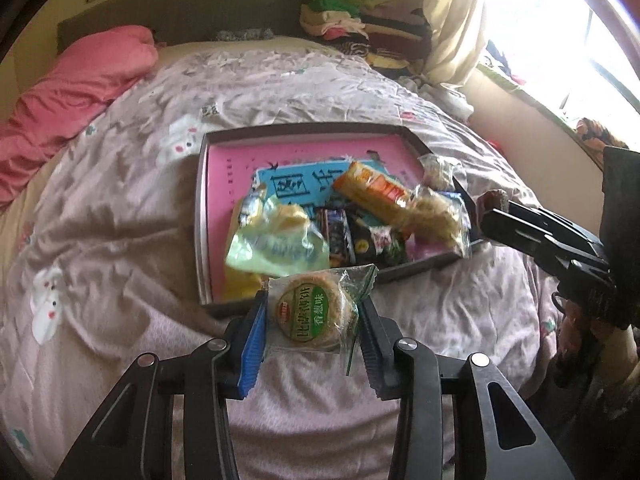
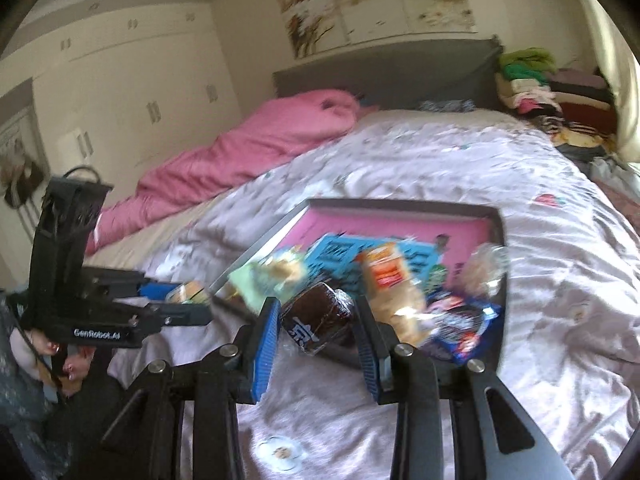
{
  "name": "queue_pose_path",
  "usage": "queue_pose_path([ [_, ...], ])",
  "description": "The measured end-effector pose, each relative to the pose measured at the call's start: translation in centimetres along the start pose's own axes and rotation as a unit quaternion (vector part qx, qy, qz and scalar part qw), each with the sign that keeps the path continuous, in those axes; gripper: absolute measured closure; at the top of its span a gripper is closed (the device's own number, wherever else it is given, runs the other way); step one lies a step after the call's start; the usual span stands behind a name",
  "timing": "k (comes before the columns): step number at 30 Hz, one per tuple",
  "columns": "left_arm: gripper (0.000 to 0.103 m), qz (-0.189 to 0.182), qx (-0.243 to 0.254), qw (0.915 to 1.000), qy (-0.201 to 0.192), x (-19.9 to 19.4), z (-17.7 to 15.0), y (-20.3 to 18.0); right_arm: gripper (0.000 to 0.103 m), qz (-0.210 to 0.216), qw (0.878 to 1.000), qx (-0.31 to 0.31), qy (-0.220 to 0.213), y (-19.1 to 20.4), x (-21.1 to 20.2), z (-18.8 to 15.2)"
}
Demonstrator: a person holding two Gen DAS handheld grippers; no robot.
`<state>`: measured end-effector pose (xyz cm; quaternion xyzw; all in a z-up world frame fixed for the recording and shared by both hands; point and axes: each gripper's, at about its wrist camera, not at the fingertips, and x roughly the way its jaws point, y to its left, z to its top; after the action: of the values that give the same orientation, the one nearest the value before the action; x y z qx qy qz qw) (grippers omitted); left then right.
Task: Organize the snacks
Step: 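Grasp the brown chocolate with the right tool while the left tool grasps the round mooncake, then carry the chocolate with the right tool while the left tool carries the mooncake into the tray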
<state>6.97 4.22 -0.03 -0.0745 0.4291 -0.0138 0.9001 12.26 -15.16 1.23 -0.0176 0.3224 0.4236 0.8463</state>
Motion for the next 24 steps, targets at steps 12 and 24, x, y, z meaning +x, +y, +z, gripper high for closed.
queue_pose_path([
  [12, 0.06, 0.011, 0.007, 0.9997, -0.02, 1.2, 3.5, -1.9, 0.066, -0.049, 0.997, 0.057, -0.014, -3.7, -1.4, 0.5],
  [24, 0.06, 0.013, -0.001, 0.9997, -0.019, 3.0, 5.0, -2.4, 0.066, -0.09, 0.993, 0.072, -0.015, -5.1, -1.6, 0.4],
])
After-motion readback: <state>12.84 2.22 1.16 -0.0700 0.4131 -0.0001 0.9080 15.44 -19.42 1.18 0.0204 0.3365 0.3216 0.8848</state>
